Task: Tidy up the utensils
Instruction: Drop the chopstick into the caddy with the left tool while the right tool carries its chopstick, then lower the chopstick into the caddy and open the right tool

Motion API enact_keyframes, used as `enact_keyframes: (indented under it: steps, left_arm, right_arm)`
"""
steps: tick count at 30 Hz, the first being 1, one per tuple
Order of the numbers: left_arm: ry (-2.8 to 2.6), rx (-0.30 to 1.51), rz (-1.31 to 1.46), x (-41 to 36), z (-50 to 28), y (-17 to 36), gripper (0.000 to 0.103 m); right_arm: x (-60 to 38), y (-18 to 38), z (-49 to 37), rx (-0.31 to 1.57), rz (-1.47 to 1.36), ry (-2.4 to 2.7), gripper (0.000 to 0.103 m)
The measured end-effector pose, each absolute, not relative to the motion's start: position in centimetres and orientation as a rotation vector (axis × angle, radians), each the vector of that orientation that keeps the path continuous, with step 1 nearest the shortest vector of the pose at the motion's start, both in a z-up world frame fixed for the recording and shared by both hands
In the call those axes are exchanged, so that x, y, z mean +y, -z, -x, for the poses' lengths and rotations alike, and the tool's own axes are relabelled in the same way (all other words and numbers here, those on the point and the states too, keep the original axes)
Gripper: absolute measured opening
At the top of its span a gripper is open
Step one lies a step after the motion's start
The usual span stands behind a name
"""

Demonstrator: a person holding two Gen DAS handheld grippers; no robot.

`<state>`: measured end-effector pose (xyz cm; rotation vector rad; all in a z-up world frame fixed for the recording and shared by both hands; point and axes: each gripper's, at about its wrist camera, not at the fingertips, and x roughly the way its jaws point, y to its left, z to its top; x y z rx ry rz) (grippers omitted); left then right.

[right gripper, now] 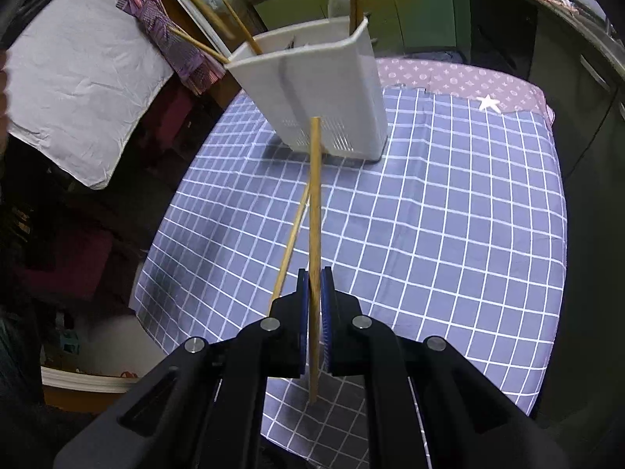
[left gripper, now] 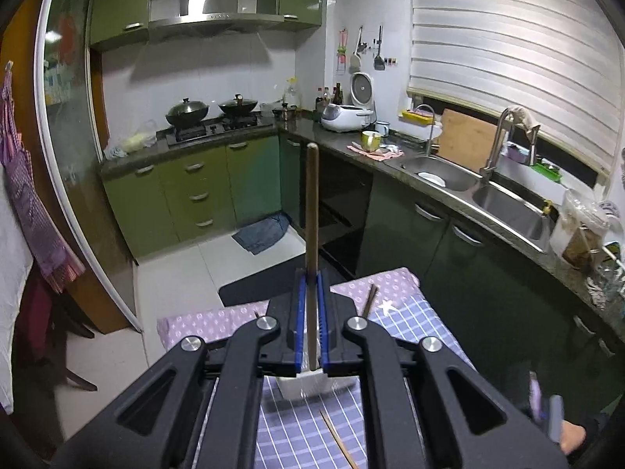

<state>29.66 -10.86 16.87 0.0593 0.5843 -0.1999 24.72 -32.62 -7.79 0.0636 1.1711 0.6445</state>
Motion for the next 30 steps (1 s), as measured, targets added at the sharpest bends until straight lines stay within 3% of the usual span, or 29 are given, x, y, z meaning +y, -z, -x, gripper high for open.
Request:
enact_keyframes:
  steps: [20,24,30]
  left_arm:
    - [0.156,0.808,-0.084,-10.7,-34.6,-6.7,0.009]
    - [0.169,0.759,-0.068,-10.0,-33.1,-8.0,0.023]
    - [0.169,0.674,-0.068,-8.4,-27.7,-9.6,0.033]
  right_arm:
    - [-34.2,-6.2,-26.4,0.88,-0.09,-0.65,0.007]
    - [-34.5,-9.3,-28.1,0.819,-0.115,-0.63,0.007]
    - [-33.6,-13.7,-31.2,0.734,-0.137,-0.607,0.007]
